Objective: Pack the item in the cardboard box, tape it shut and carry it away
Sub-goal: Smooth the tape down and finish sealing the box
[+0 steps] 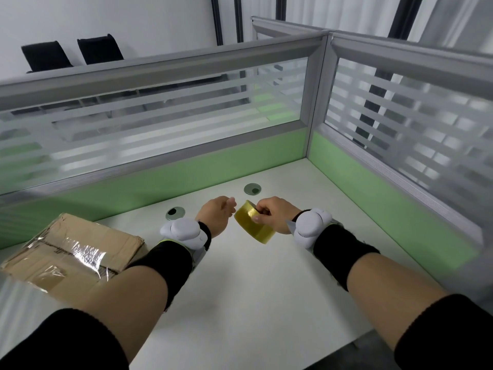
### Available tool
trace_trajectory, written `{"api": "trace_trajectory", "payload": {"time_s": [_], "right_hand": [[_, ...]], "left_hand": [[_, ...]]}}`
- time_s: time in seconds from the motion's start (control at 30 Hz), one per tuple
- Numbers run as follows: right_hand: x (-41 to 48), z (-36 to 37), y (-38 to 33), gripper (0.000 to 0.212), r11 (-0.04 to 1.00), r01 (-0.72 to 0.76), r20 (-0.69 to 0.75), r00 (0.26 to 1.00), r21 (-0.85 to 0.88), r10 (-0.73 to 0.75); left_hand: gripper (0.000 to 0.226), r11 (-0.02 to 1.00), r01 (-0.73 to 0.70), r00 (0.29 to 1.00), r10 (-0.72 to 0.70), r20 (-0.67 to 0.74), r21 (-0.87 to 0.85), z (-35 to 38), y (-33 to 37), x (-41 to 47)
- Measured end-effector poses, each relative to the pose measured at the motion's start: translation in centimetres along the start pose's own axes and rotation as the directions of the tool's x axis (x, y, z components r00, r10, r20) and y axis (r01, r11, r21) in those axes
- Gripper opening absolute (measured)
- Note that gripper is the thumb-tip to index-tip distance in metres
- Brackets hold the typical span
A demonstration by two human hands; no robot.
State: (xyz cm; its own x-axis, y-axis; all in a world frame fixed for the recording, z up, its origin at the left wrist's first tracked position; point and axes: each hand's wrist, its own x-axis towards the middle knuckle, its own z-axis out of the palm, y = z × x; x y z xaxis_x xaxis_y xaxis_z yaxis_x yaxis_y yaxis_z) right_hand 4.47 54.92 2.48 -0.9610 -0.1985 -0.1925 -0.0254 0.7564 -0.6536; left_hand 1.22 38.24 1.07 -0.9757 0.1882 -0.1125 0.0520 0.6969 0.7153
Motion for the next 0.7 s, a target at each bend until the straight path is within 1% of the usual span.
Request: {"api": "trace_trajectory", "payload": {"time_s": [0.13, 0.23, 0.4, 0.47, 0.57, 0.63, 0.7], "right_hand": [[-0.1, -0.2, 0.6, 0.027, 1.0, -0.013, -0.003, 1.0, 0.0, 0.013], [-0.2, -0.2, 0.9, 0.026, 1.0, -0.014, -0.003, 1.0, -0.001, 0.014], [0.1, -0.1, 1.5, 0.027, 1.0, -0.015, 0.006, 1.0, 0.004, 0.015], [0.2, 0.1, 1.8, 0.028, 1.0, -0.013, 0.009, 1.0, 0.003, 0.013], [0.3, 0.5, 2.3, 0.029, 1.0, -0.027, 0.009, 1.0, 0.003, 0.027], [0.3, 0.7, 2.7, 0.027, 0.999, -0.035, 0.019, 0.999, 0.002, 0.035], [0.3, 0.9, 3.2, 0.019, 0.999, -0.051, 0.036, 0.998, -0.002, 0.051]], "left_hand": [[0.018, 0.999, -0.033, 0.999, 0.032, -0.035, -0.028, 0.4, 0.3, 0.0], [0.013, 0.998, -0.051, 0.997, 0.049, -0.063, -0.027, 0.4, 0.4, 0.0], [0.017, 1.0, -0.021, 0.997, 0.021, -0.077, 0.006, 0.7, 0.2, 0.1], [0.021, 1.0, 0.013, 0.999, -0.012, -0.051, 0.022, 1.1, -0.1, 0.0], [0.018, 0.998, 0.053, 0.999, -0.052, -0.005, 0.045, 2.1, -0.5, 0.0], [0.018, 0.996, 0.063, 0.998, -0.064, 0.01, 0.06, 2.6, -0.6, -0.1], [0.02, 0.994, 0.084, 0.995, -0.087, 0.04, 0.062, 3.3, -0.7, -0.1]]}}
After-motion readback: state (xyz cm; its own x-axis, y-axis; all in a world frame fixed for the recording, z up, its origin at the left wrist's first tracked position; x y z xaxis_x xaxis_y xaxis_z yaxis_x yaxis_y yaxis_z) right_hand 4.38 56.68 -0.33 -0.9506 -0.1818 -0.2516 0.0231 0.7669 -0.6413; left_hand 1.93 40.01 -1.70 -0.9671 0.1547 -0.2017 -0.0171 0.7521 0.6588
